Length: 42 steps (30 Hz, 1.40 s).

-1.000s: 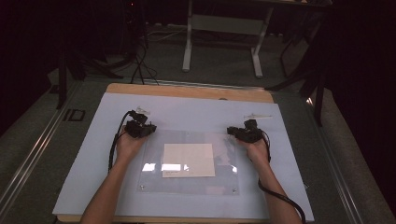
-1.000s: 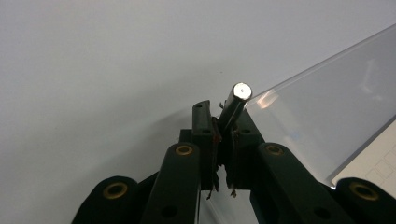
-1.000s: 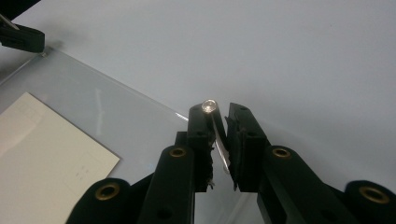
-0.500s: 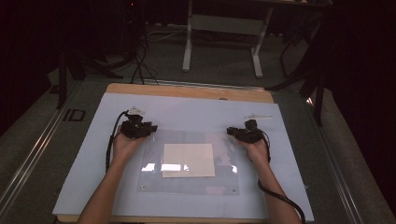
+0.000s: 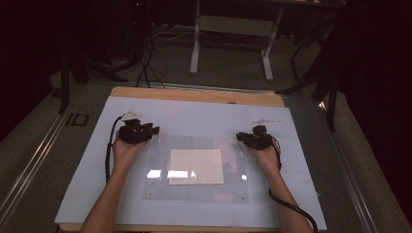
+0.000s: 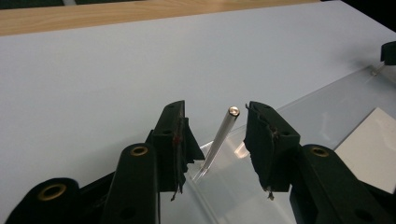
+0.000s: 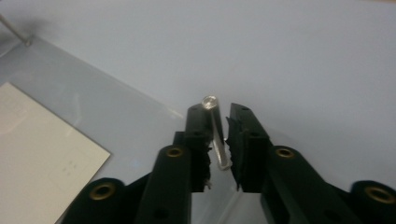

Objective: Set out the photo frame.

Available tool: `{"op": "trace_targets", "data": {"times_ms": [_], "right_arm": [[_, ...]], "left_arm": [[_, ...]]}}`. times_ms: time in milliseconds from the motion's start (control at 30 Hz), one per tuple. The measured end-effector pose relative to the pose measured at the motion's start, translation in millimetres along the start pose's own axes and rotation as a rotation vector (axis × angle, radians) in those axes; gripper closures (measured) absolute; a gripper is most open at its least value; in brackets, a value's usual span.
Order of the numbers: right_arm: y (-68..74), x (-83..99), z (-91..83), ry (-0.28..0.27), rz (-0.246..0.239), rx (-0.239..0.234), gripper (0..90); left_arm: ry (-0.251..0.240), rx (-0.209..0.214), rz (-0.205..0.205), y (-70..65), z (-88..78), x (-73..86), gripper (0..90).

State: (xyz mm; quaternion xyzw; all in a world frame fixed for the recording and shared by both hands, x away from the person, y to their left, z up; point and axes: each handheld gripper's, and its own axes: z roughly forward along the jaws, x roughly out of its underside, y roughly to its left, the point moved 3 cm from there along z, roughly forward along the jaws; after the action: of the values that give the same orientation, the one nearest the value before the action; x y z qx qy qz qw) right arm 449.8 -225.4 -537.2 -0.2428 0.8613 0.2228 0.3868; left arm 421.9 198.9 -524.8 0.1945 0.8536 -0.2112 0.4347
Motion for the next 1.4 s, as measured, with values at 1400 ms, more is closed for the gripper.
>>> {"op": "trace_targets", "data": {"times_ms": [1400], "right_arm": [[5.0, 1.0, -10.5, -0.105, -0.012, 0.02, 82.8]], "left_arm": [[-0.056, -0.074, 0.024, -14.3, 11.3, 10.2, 83.6]]}}
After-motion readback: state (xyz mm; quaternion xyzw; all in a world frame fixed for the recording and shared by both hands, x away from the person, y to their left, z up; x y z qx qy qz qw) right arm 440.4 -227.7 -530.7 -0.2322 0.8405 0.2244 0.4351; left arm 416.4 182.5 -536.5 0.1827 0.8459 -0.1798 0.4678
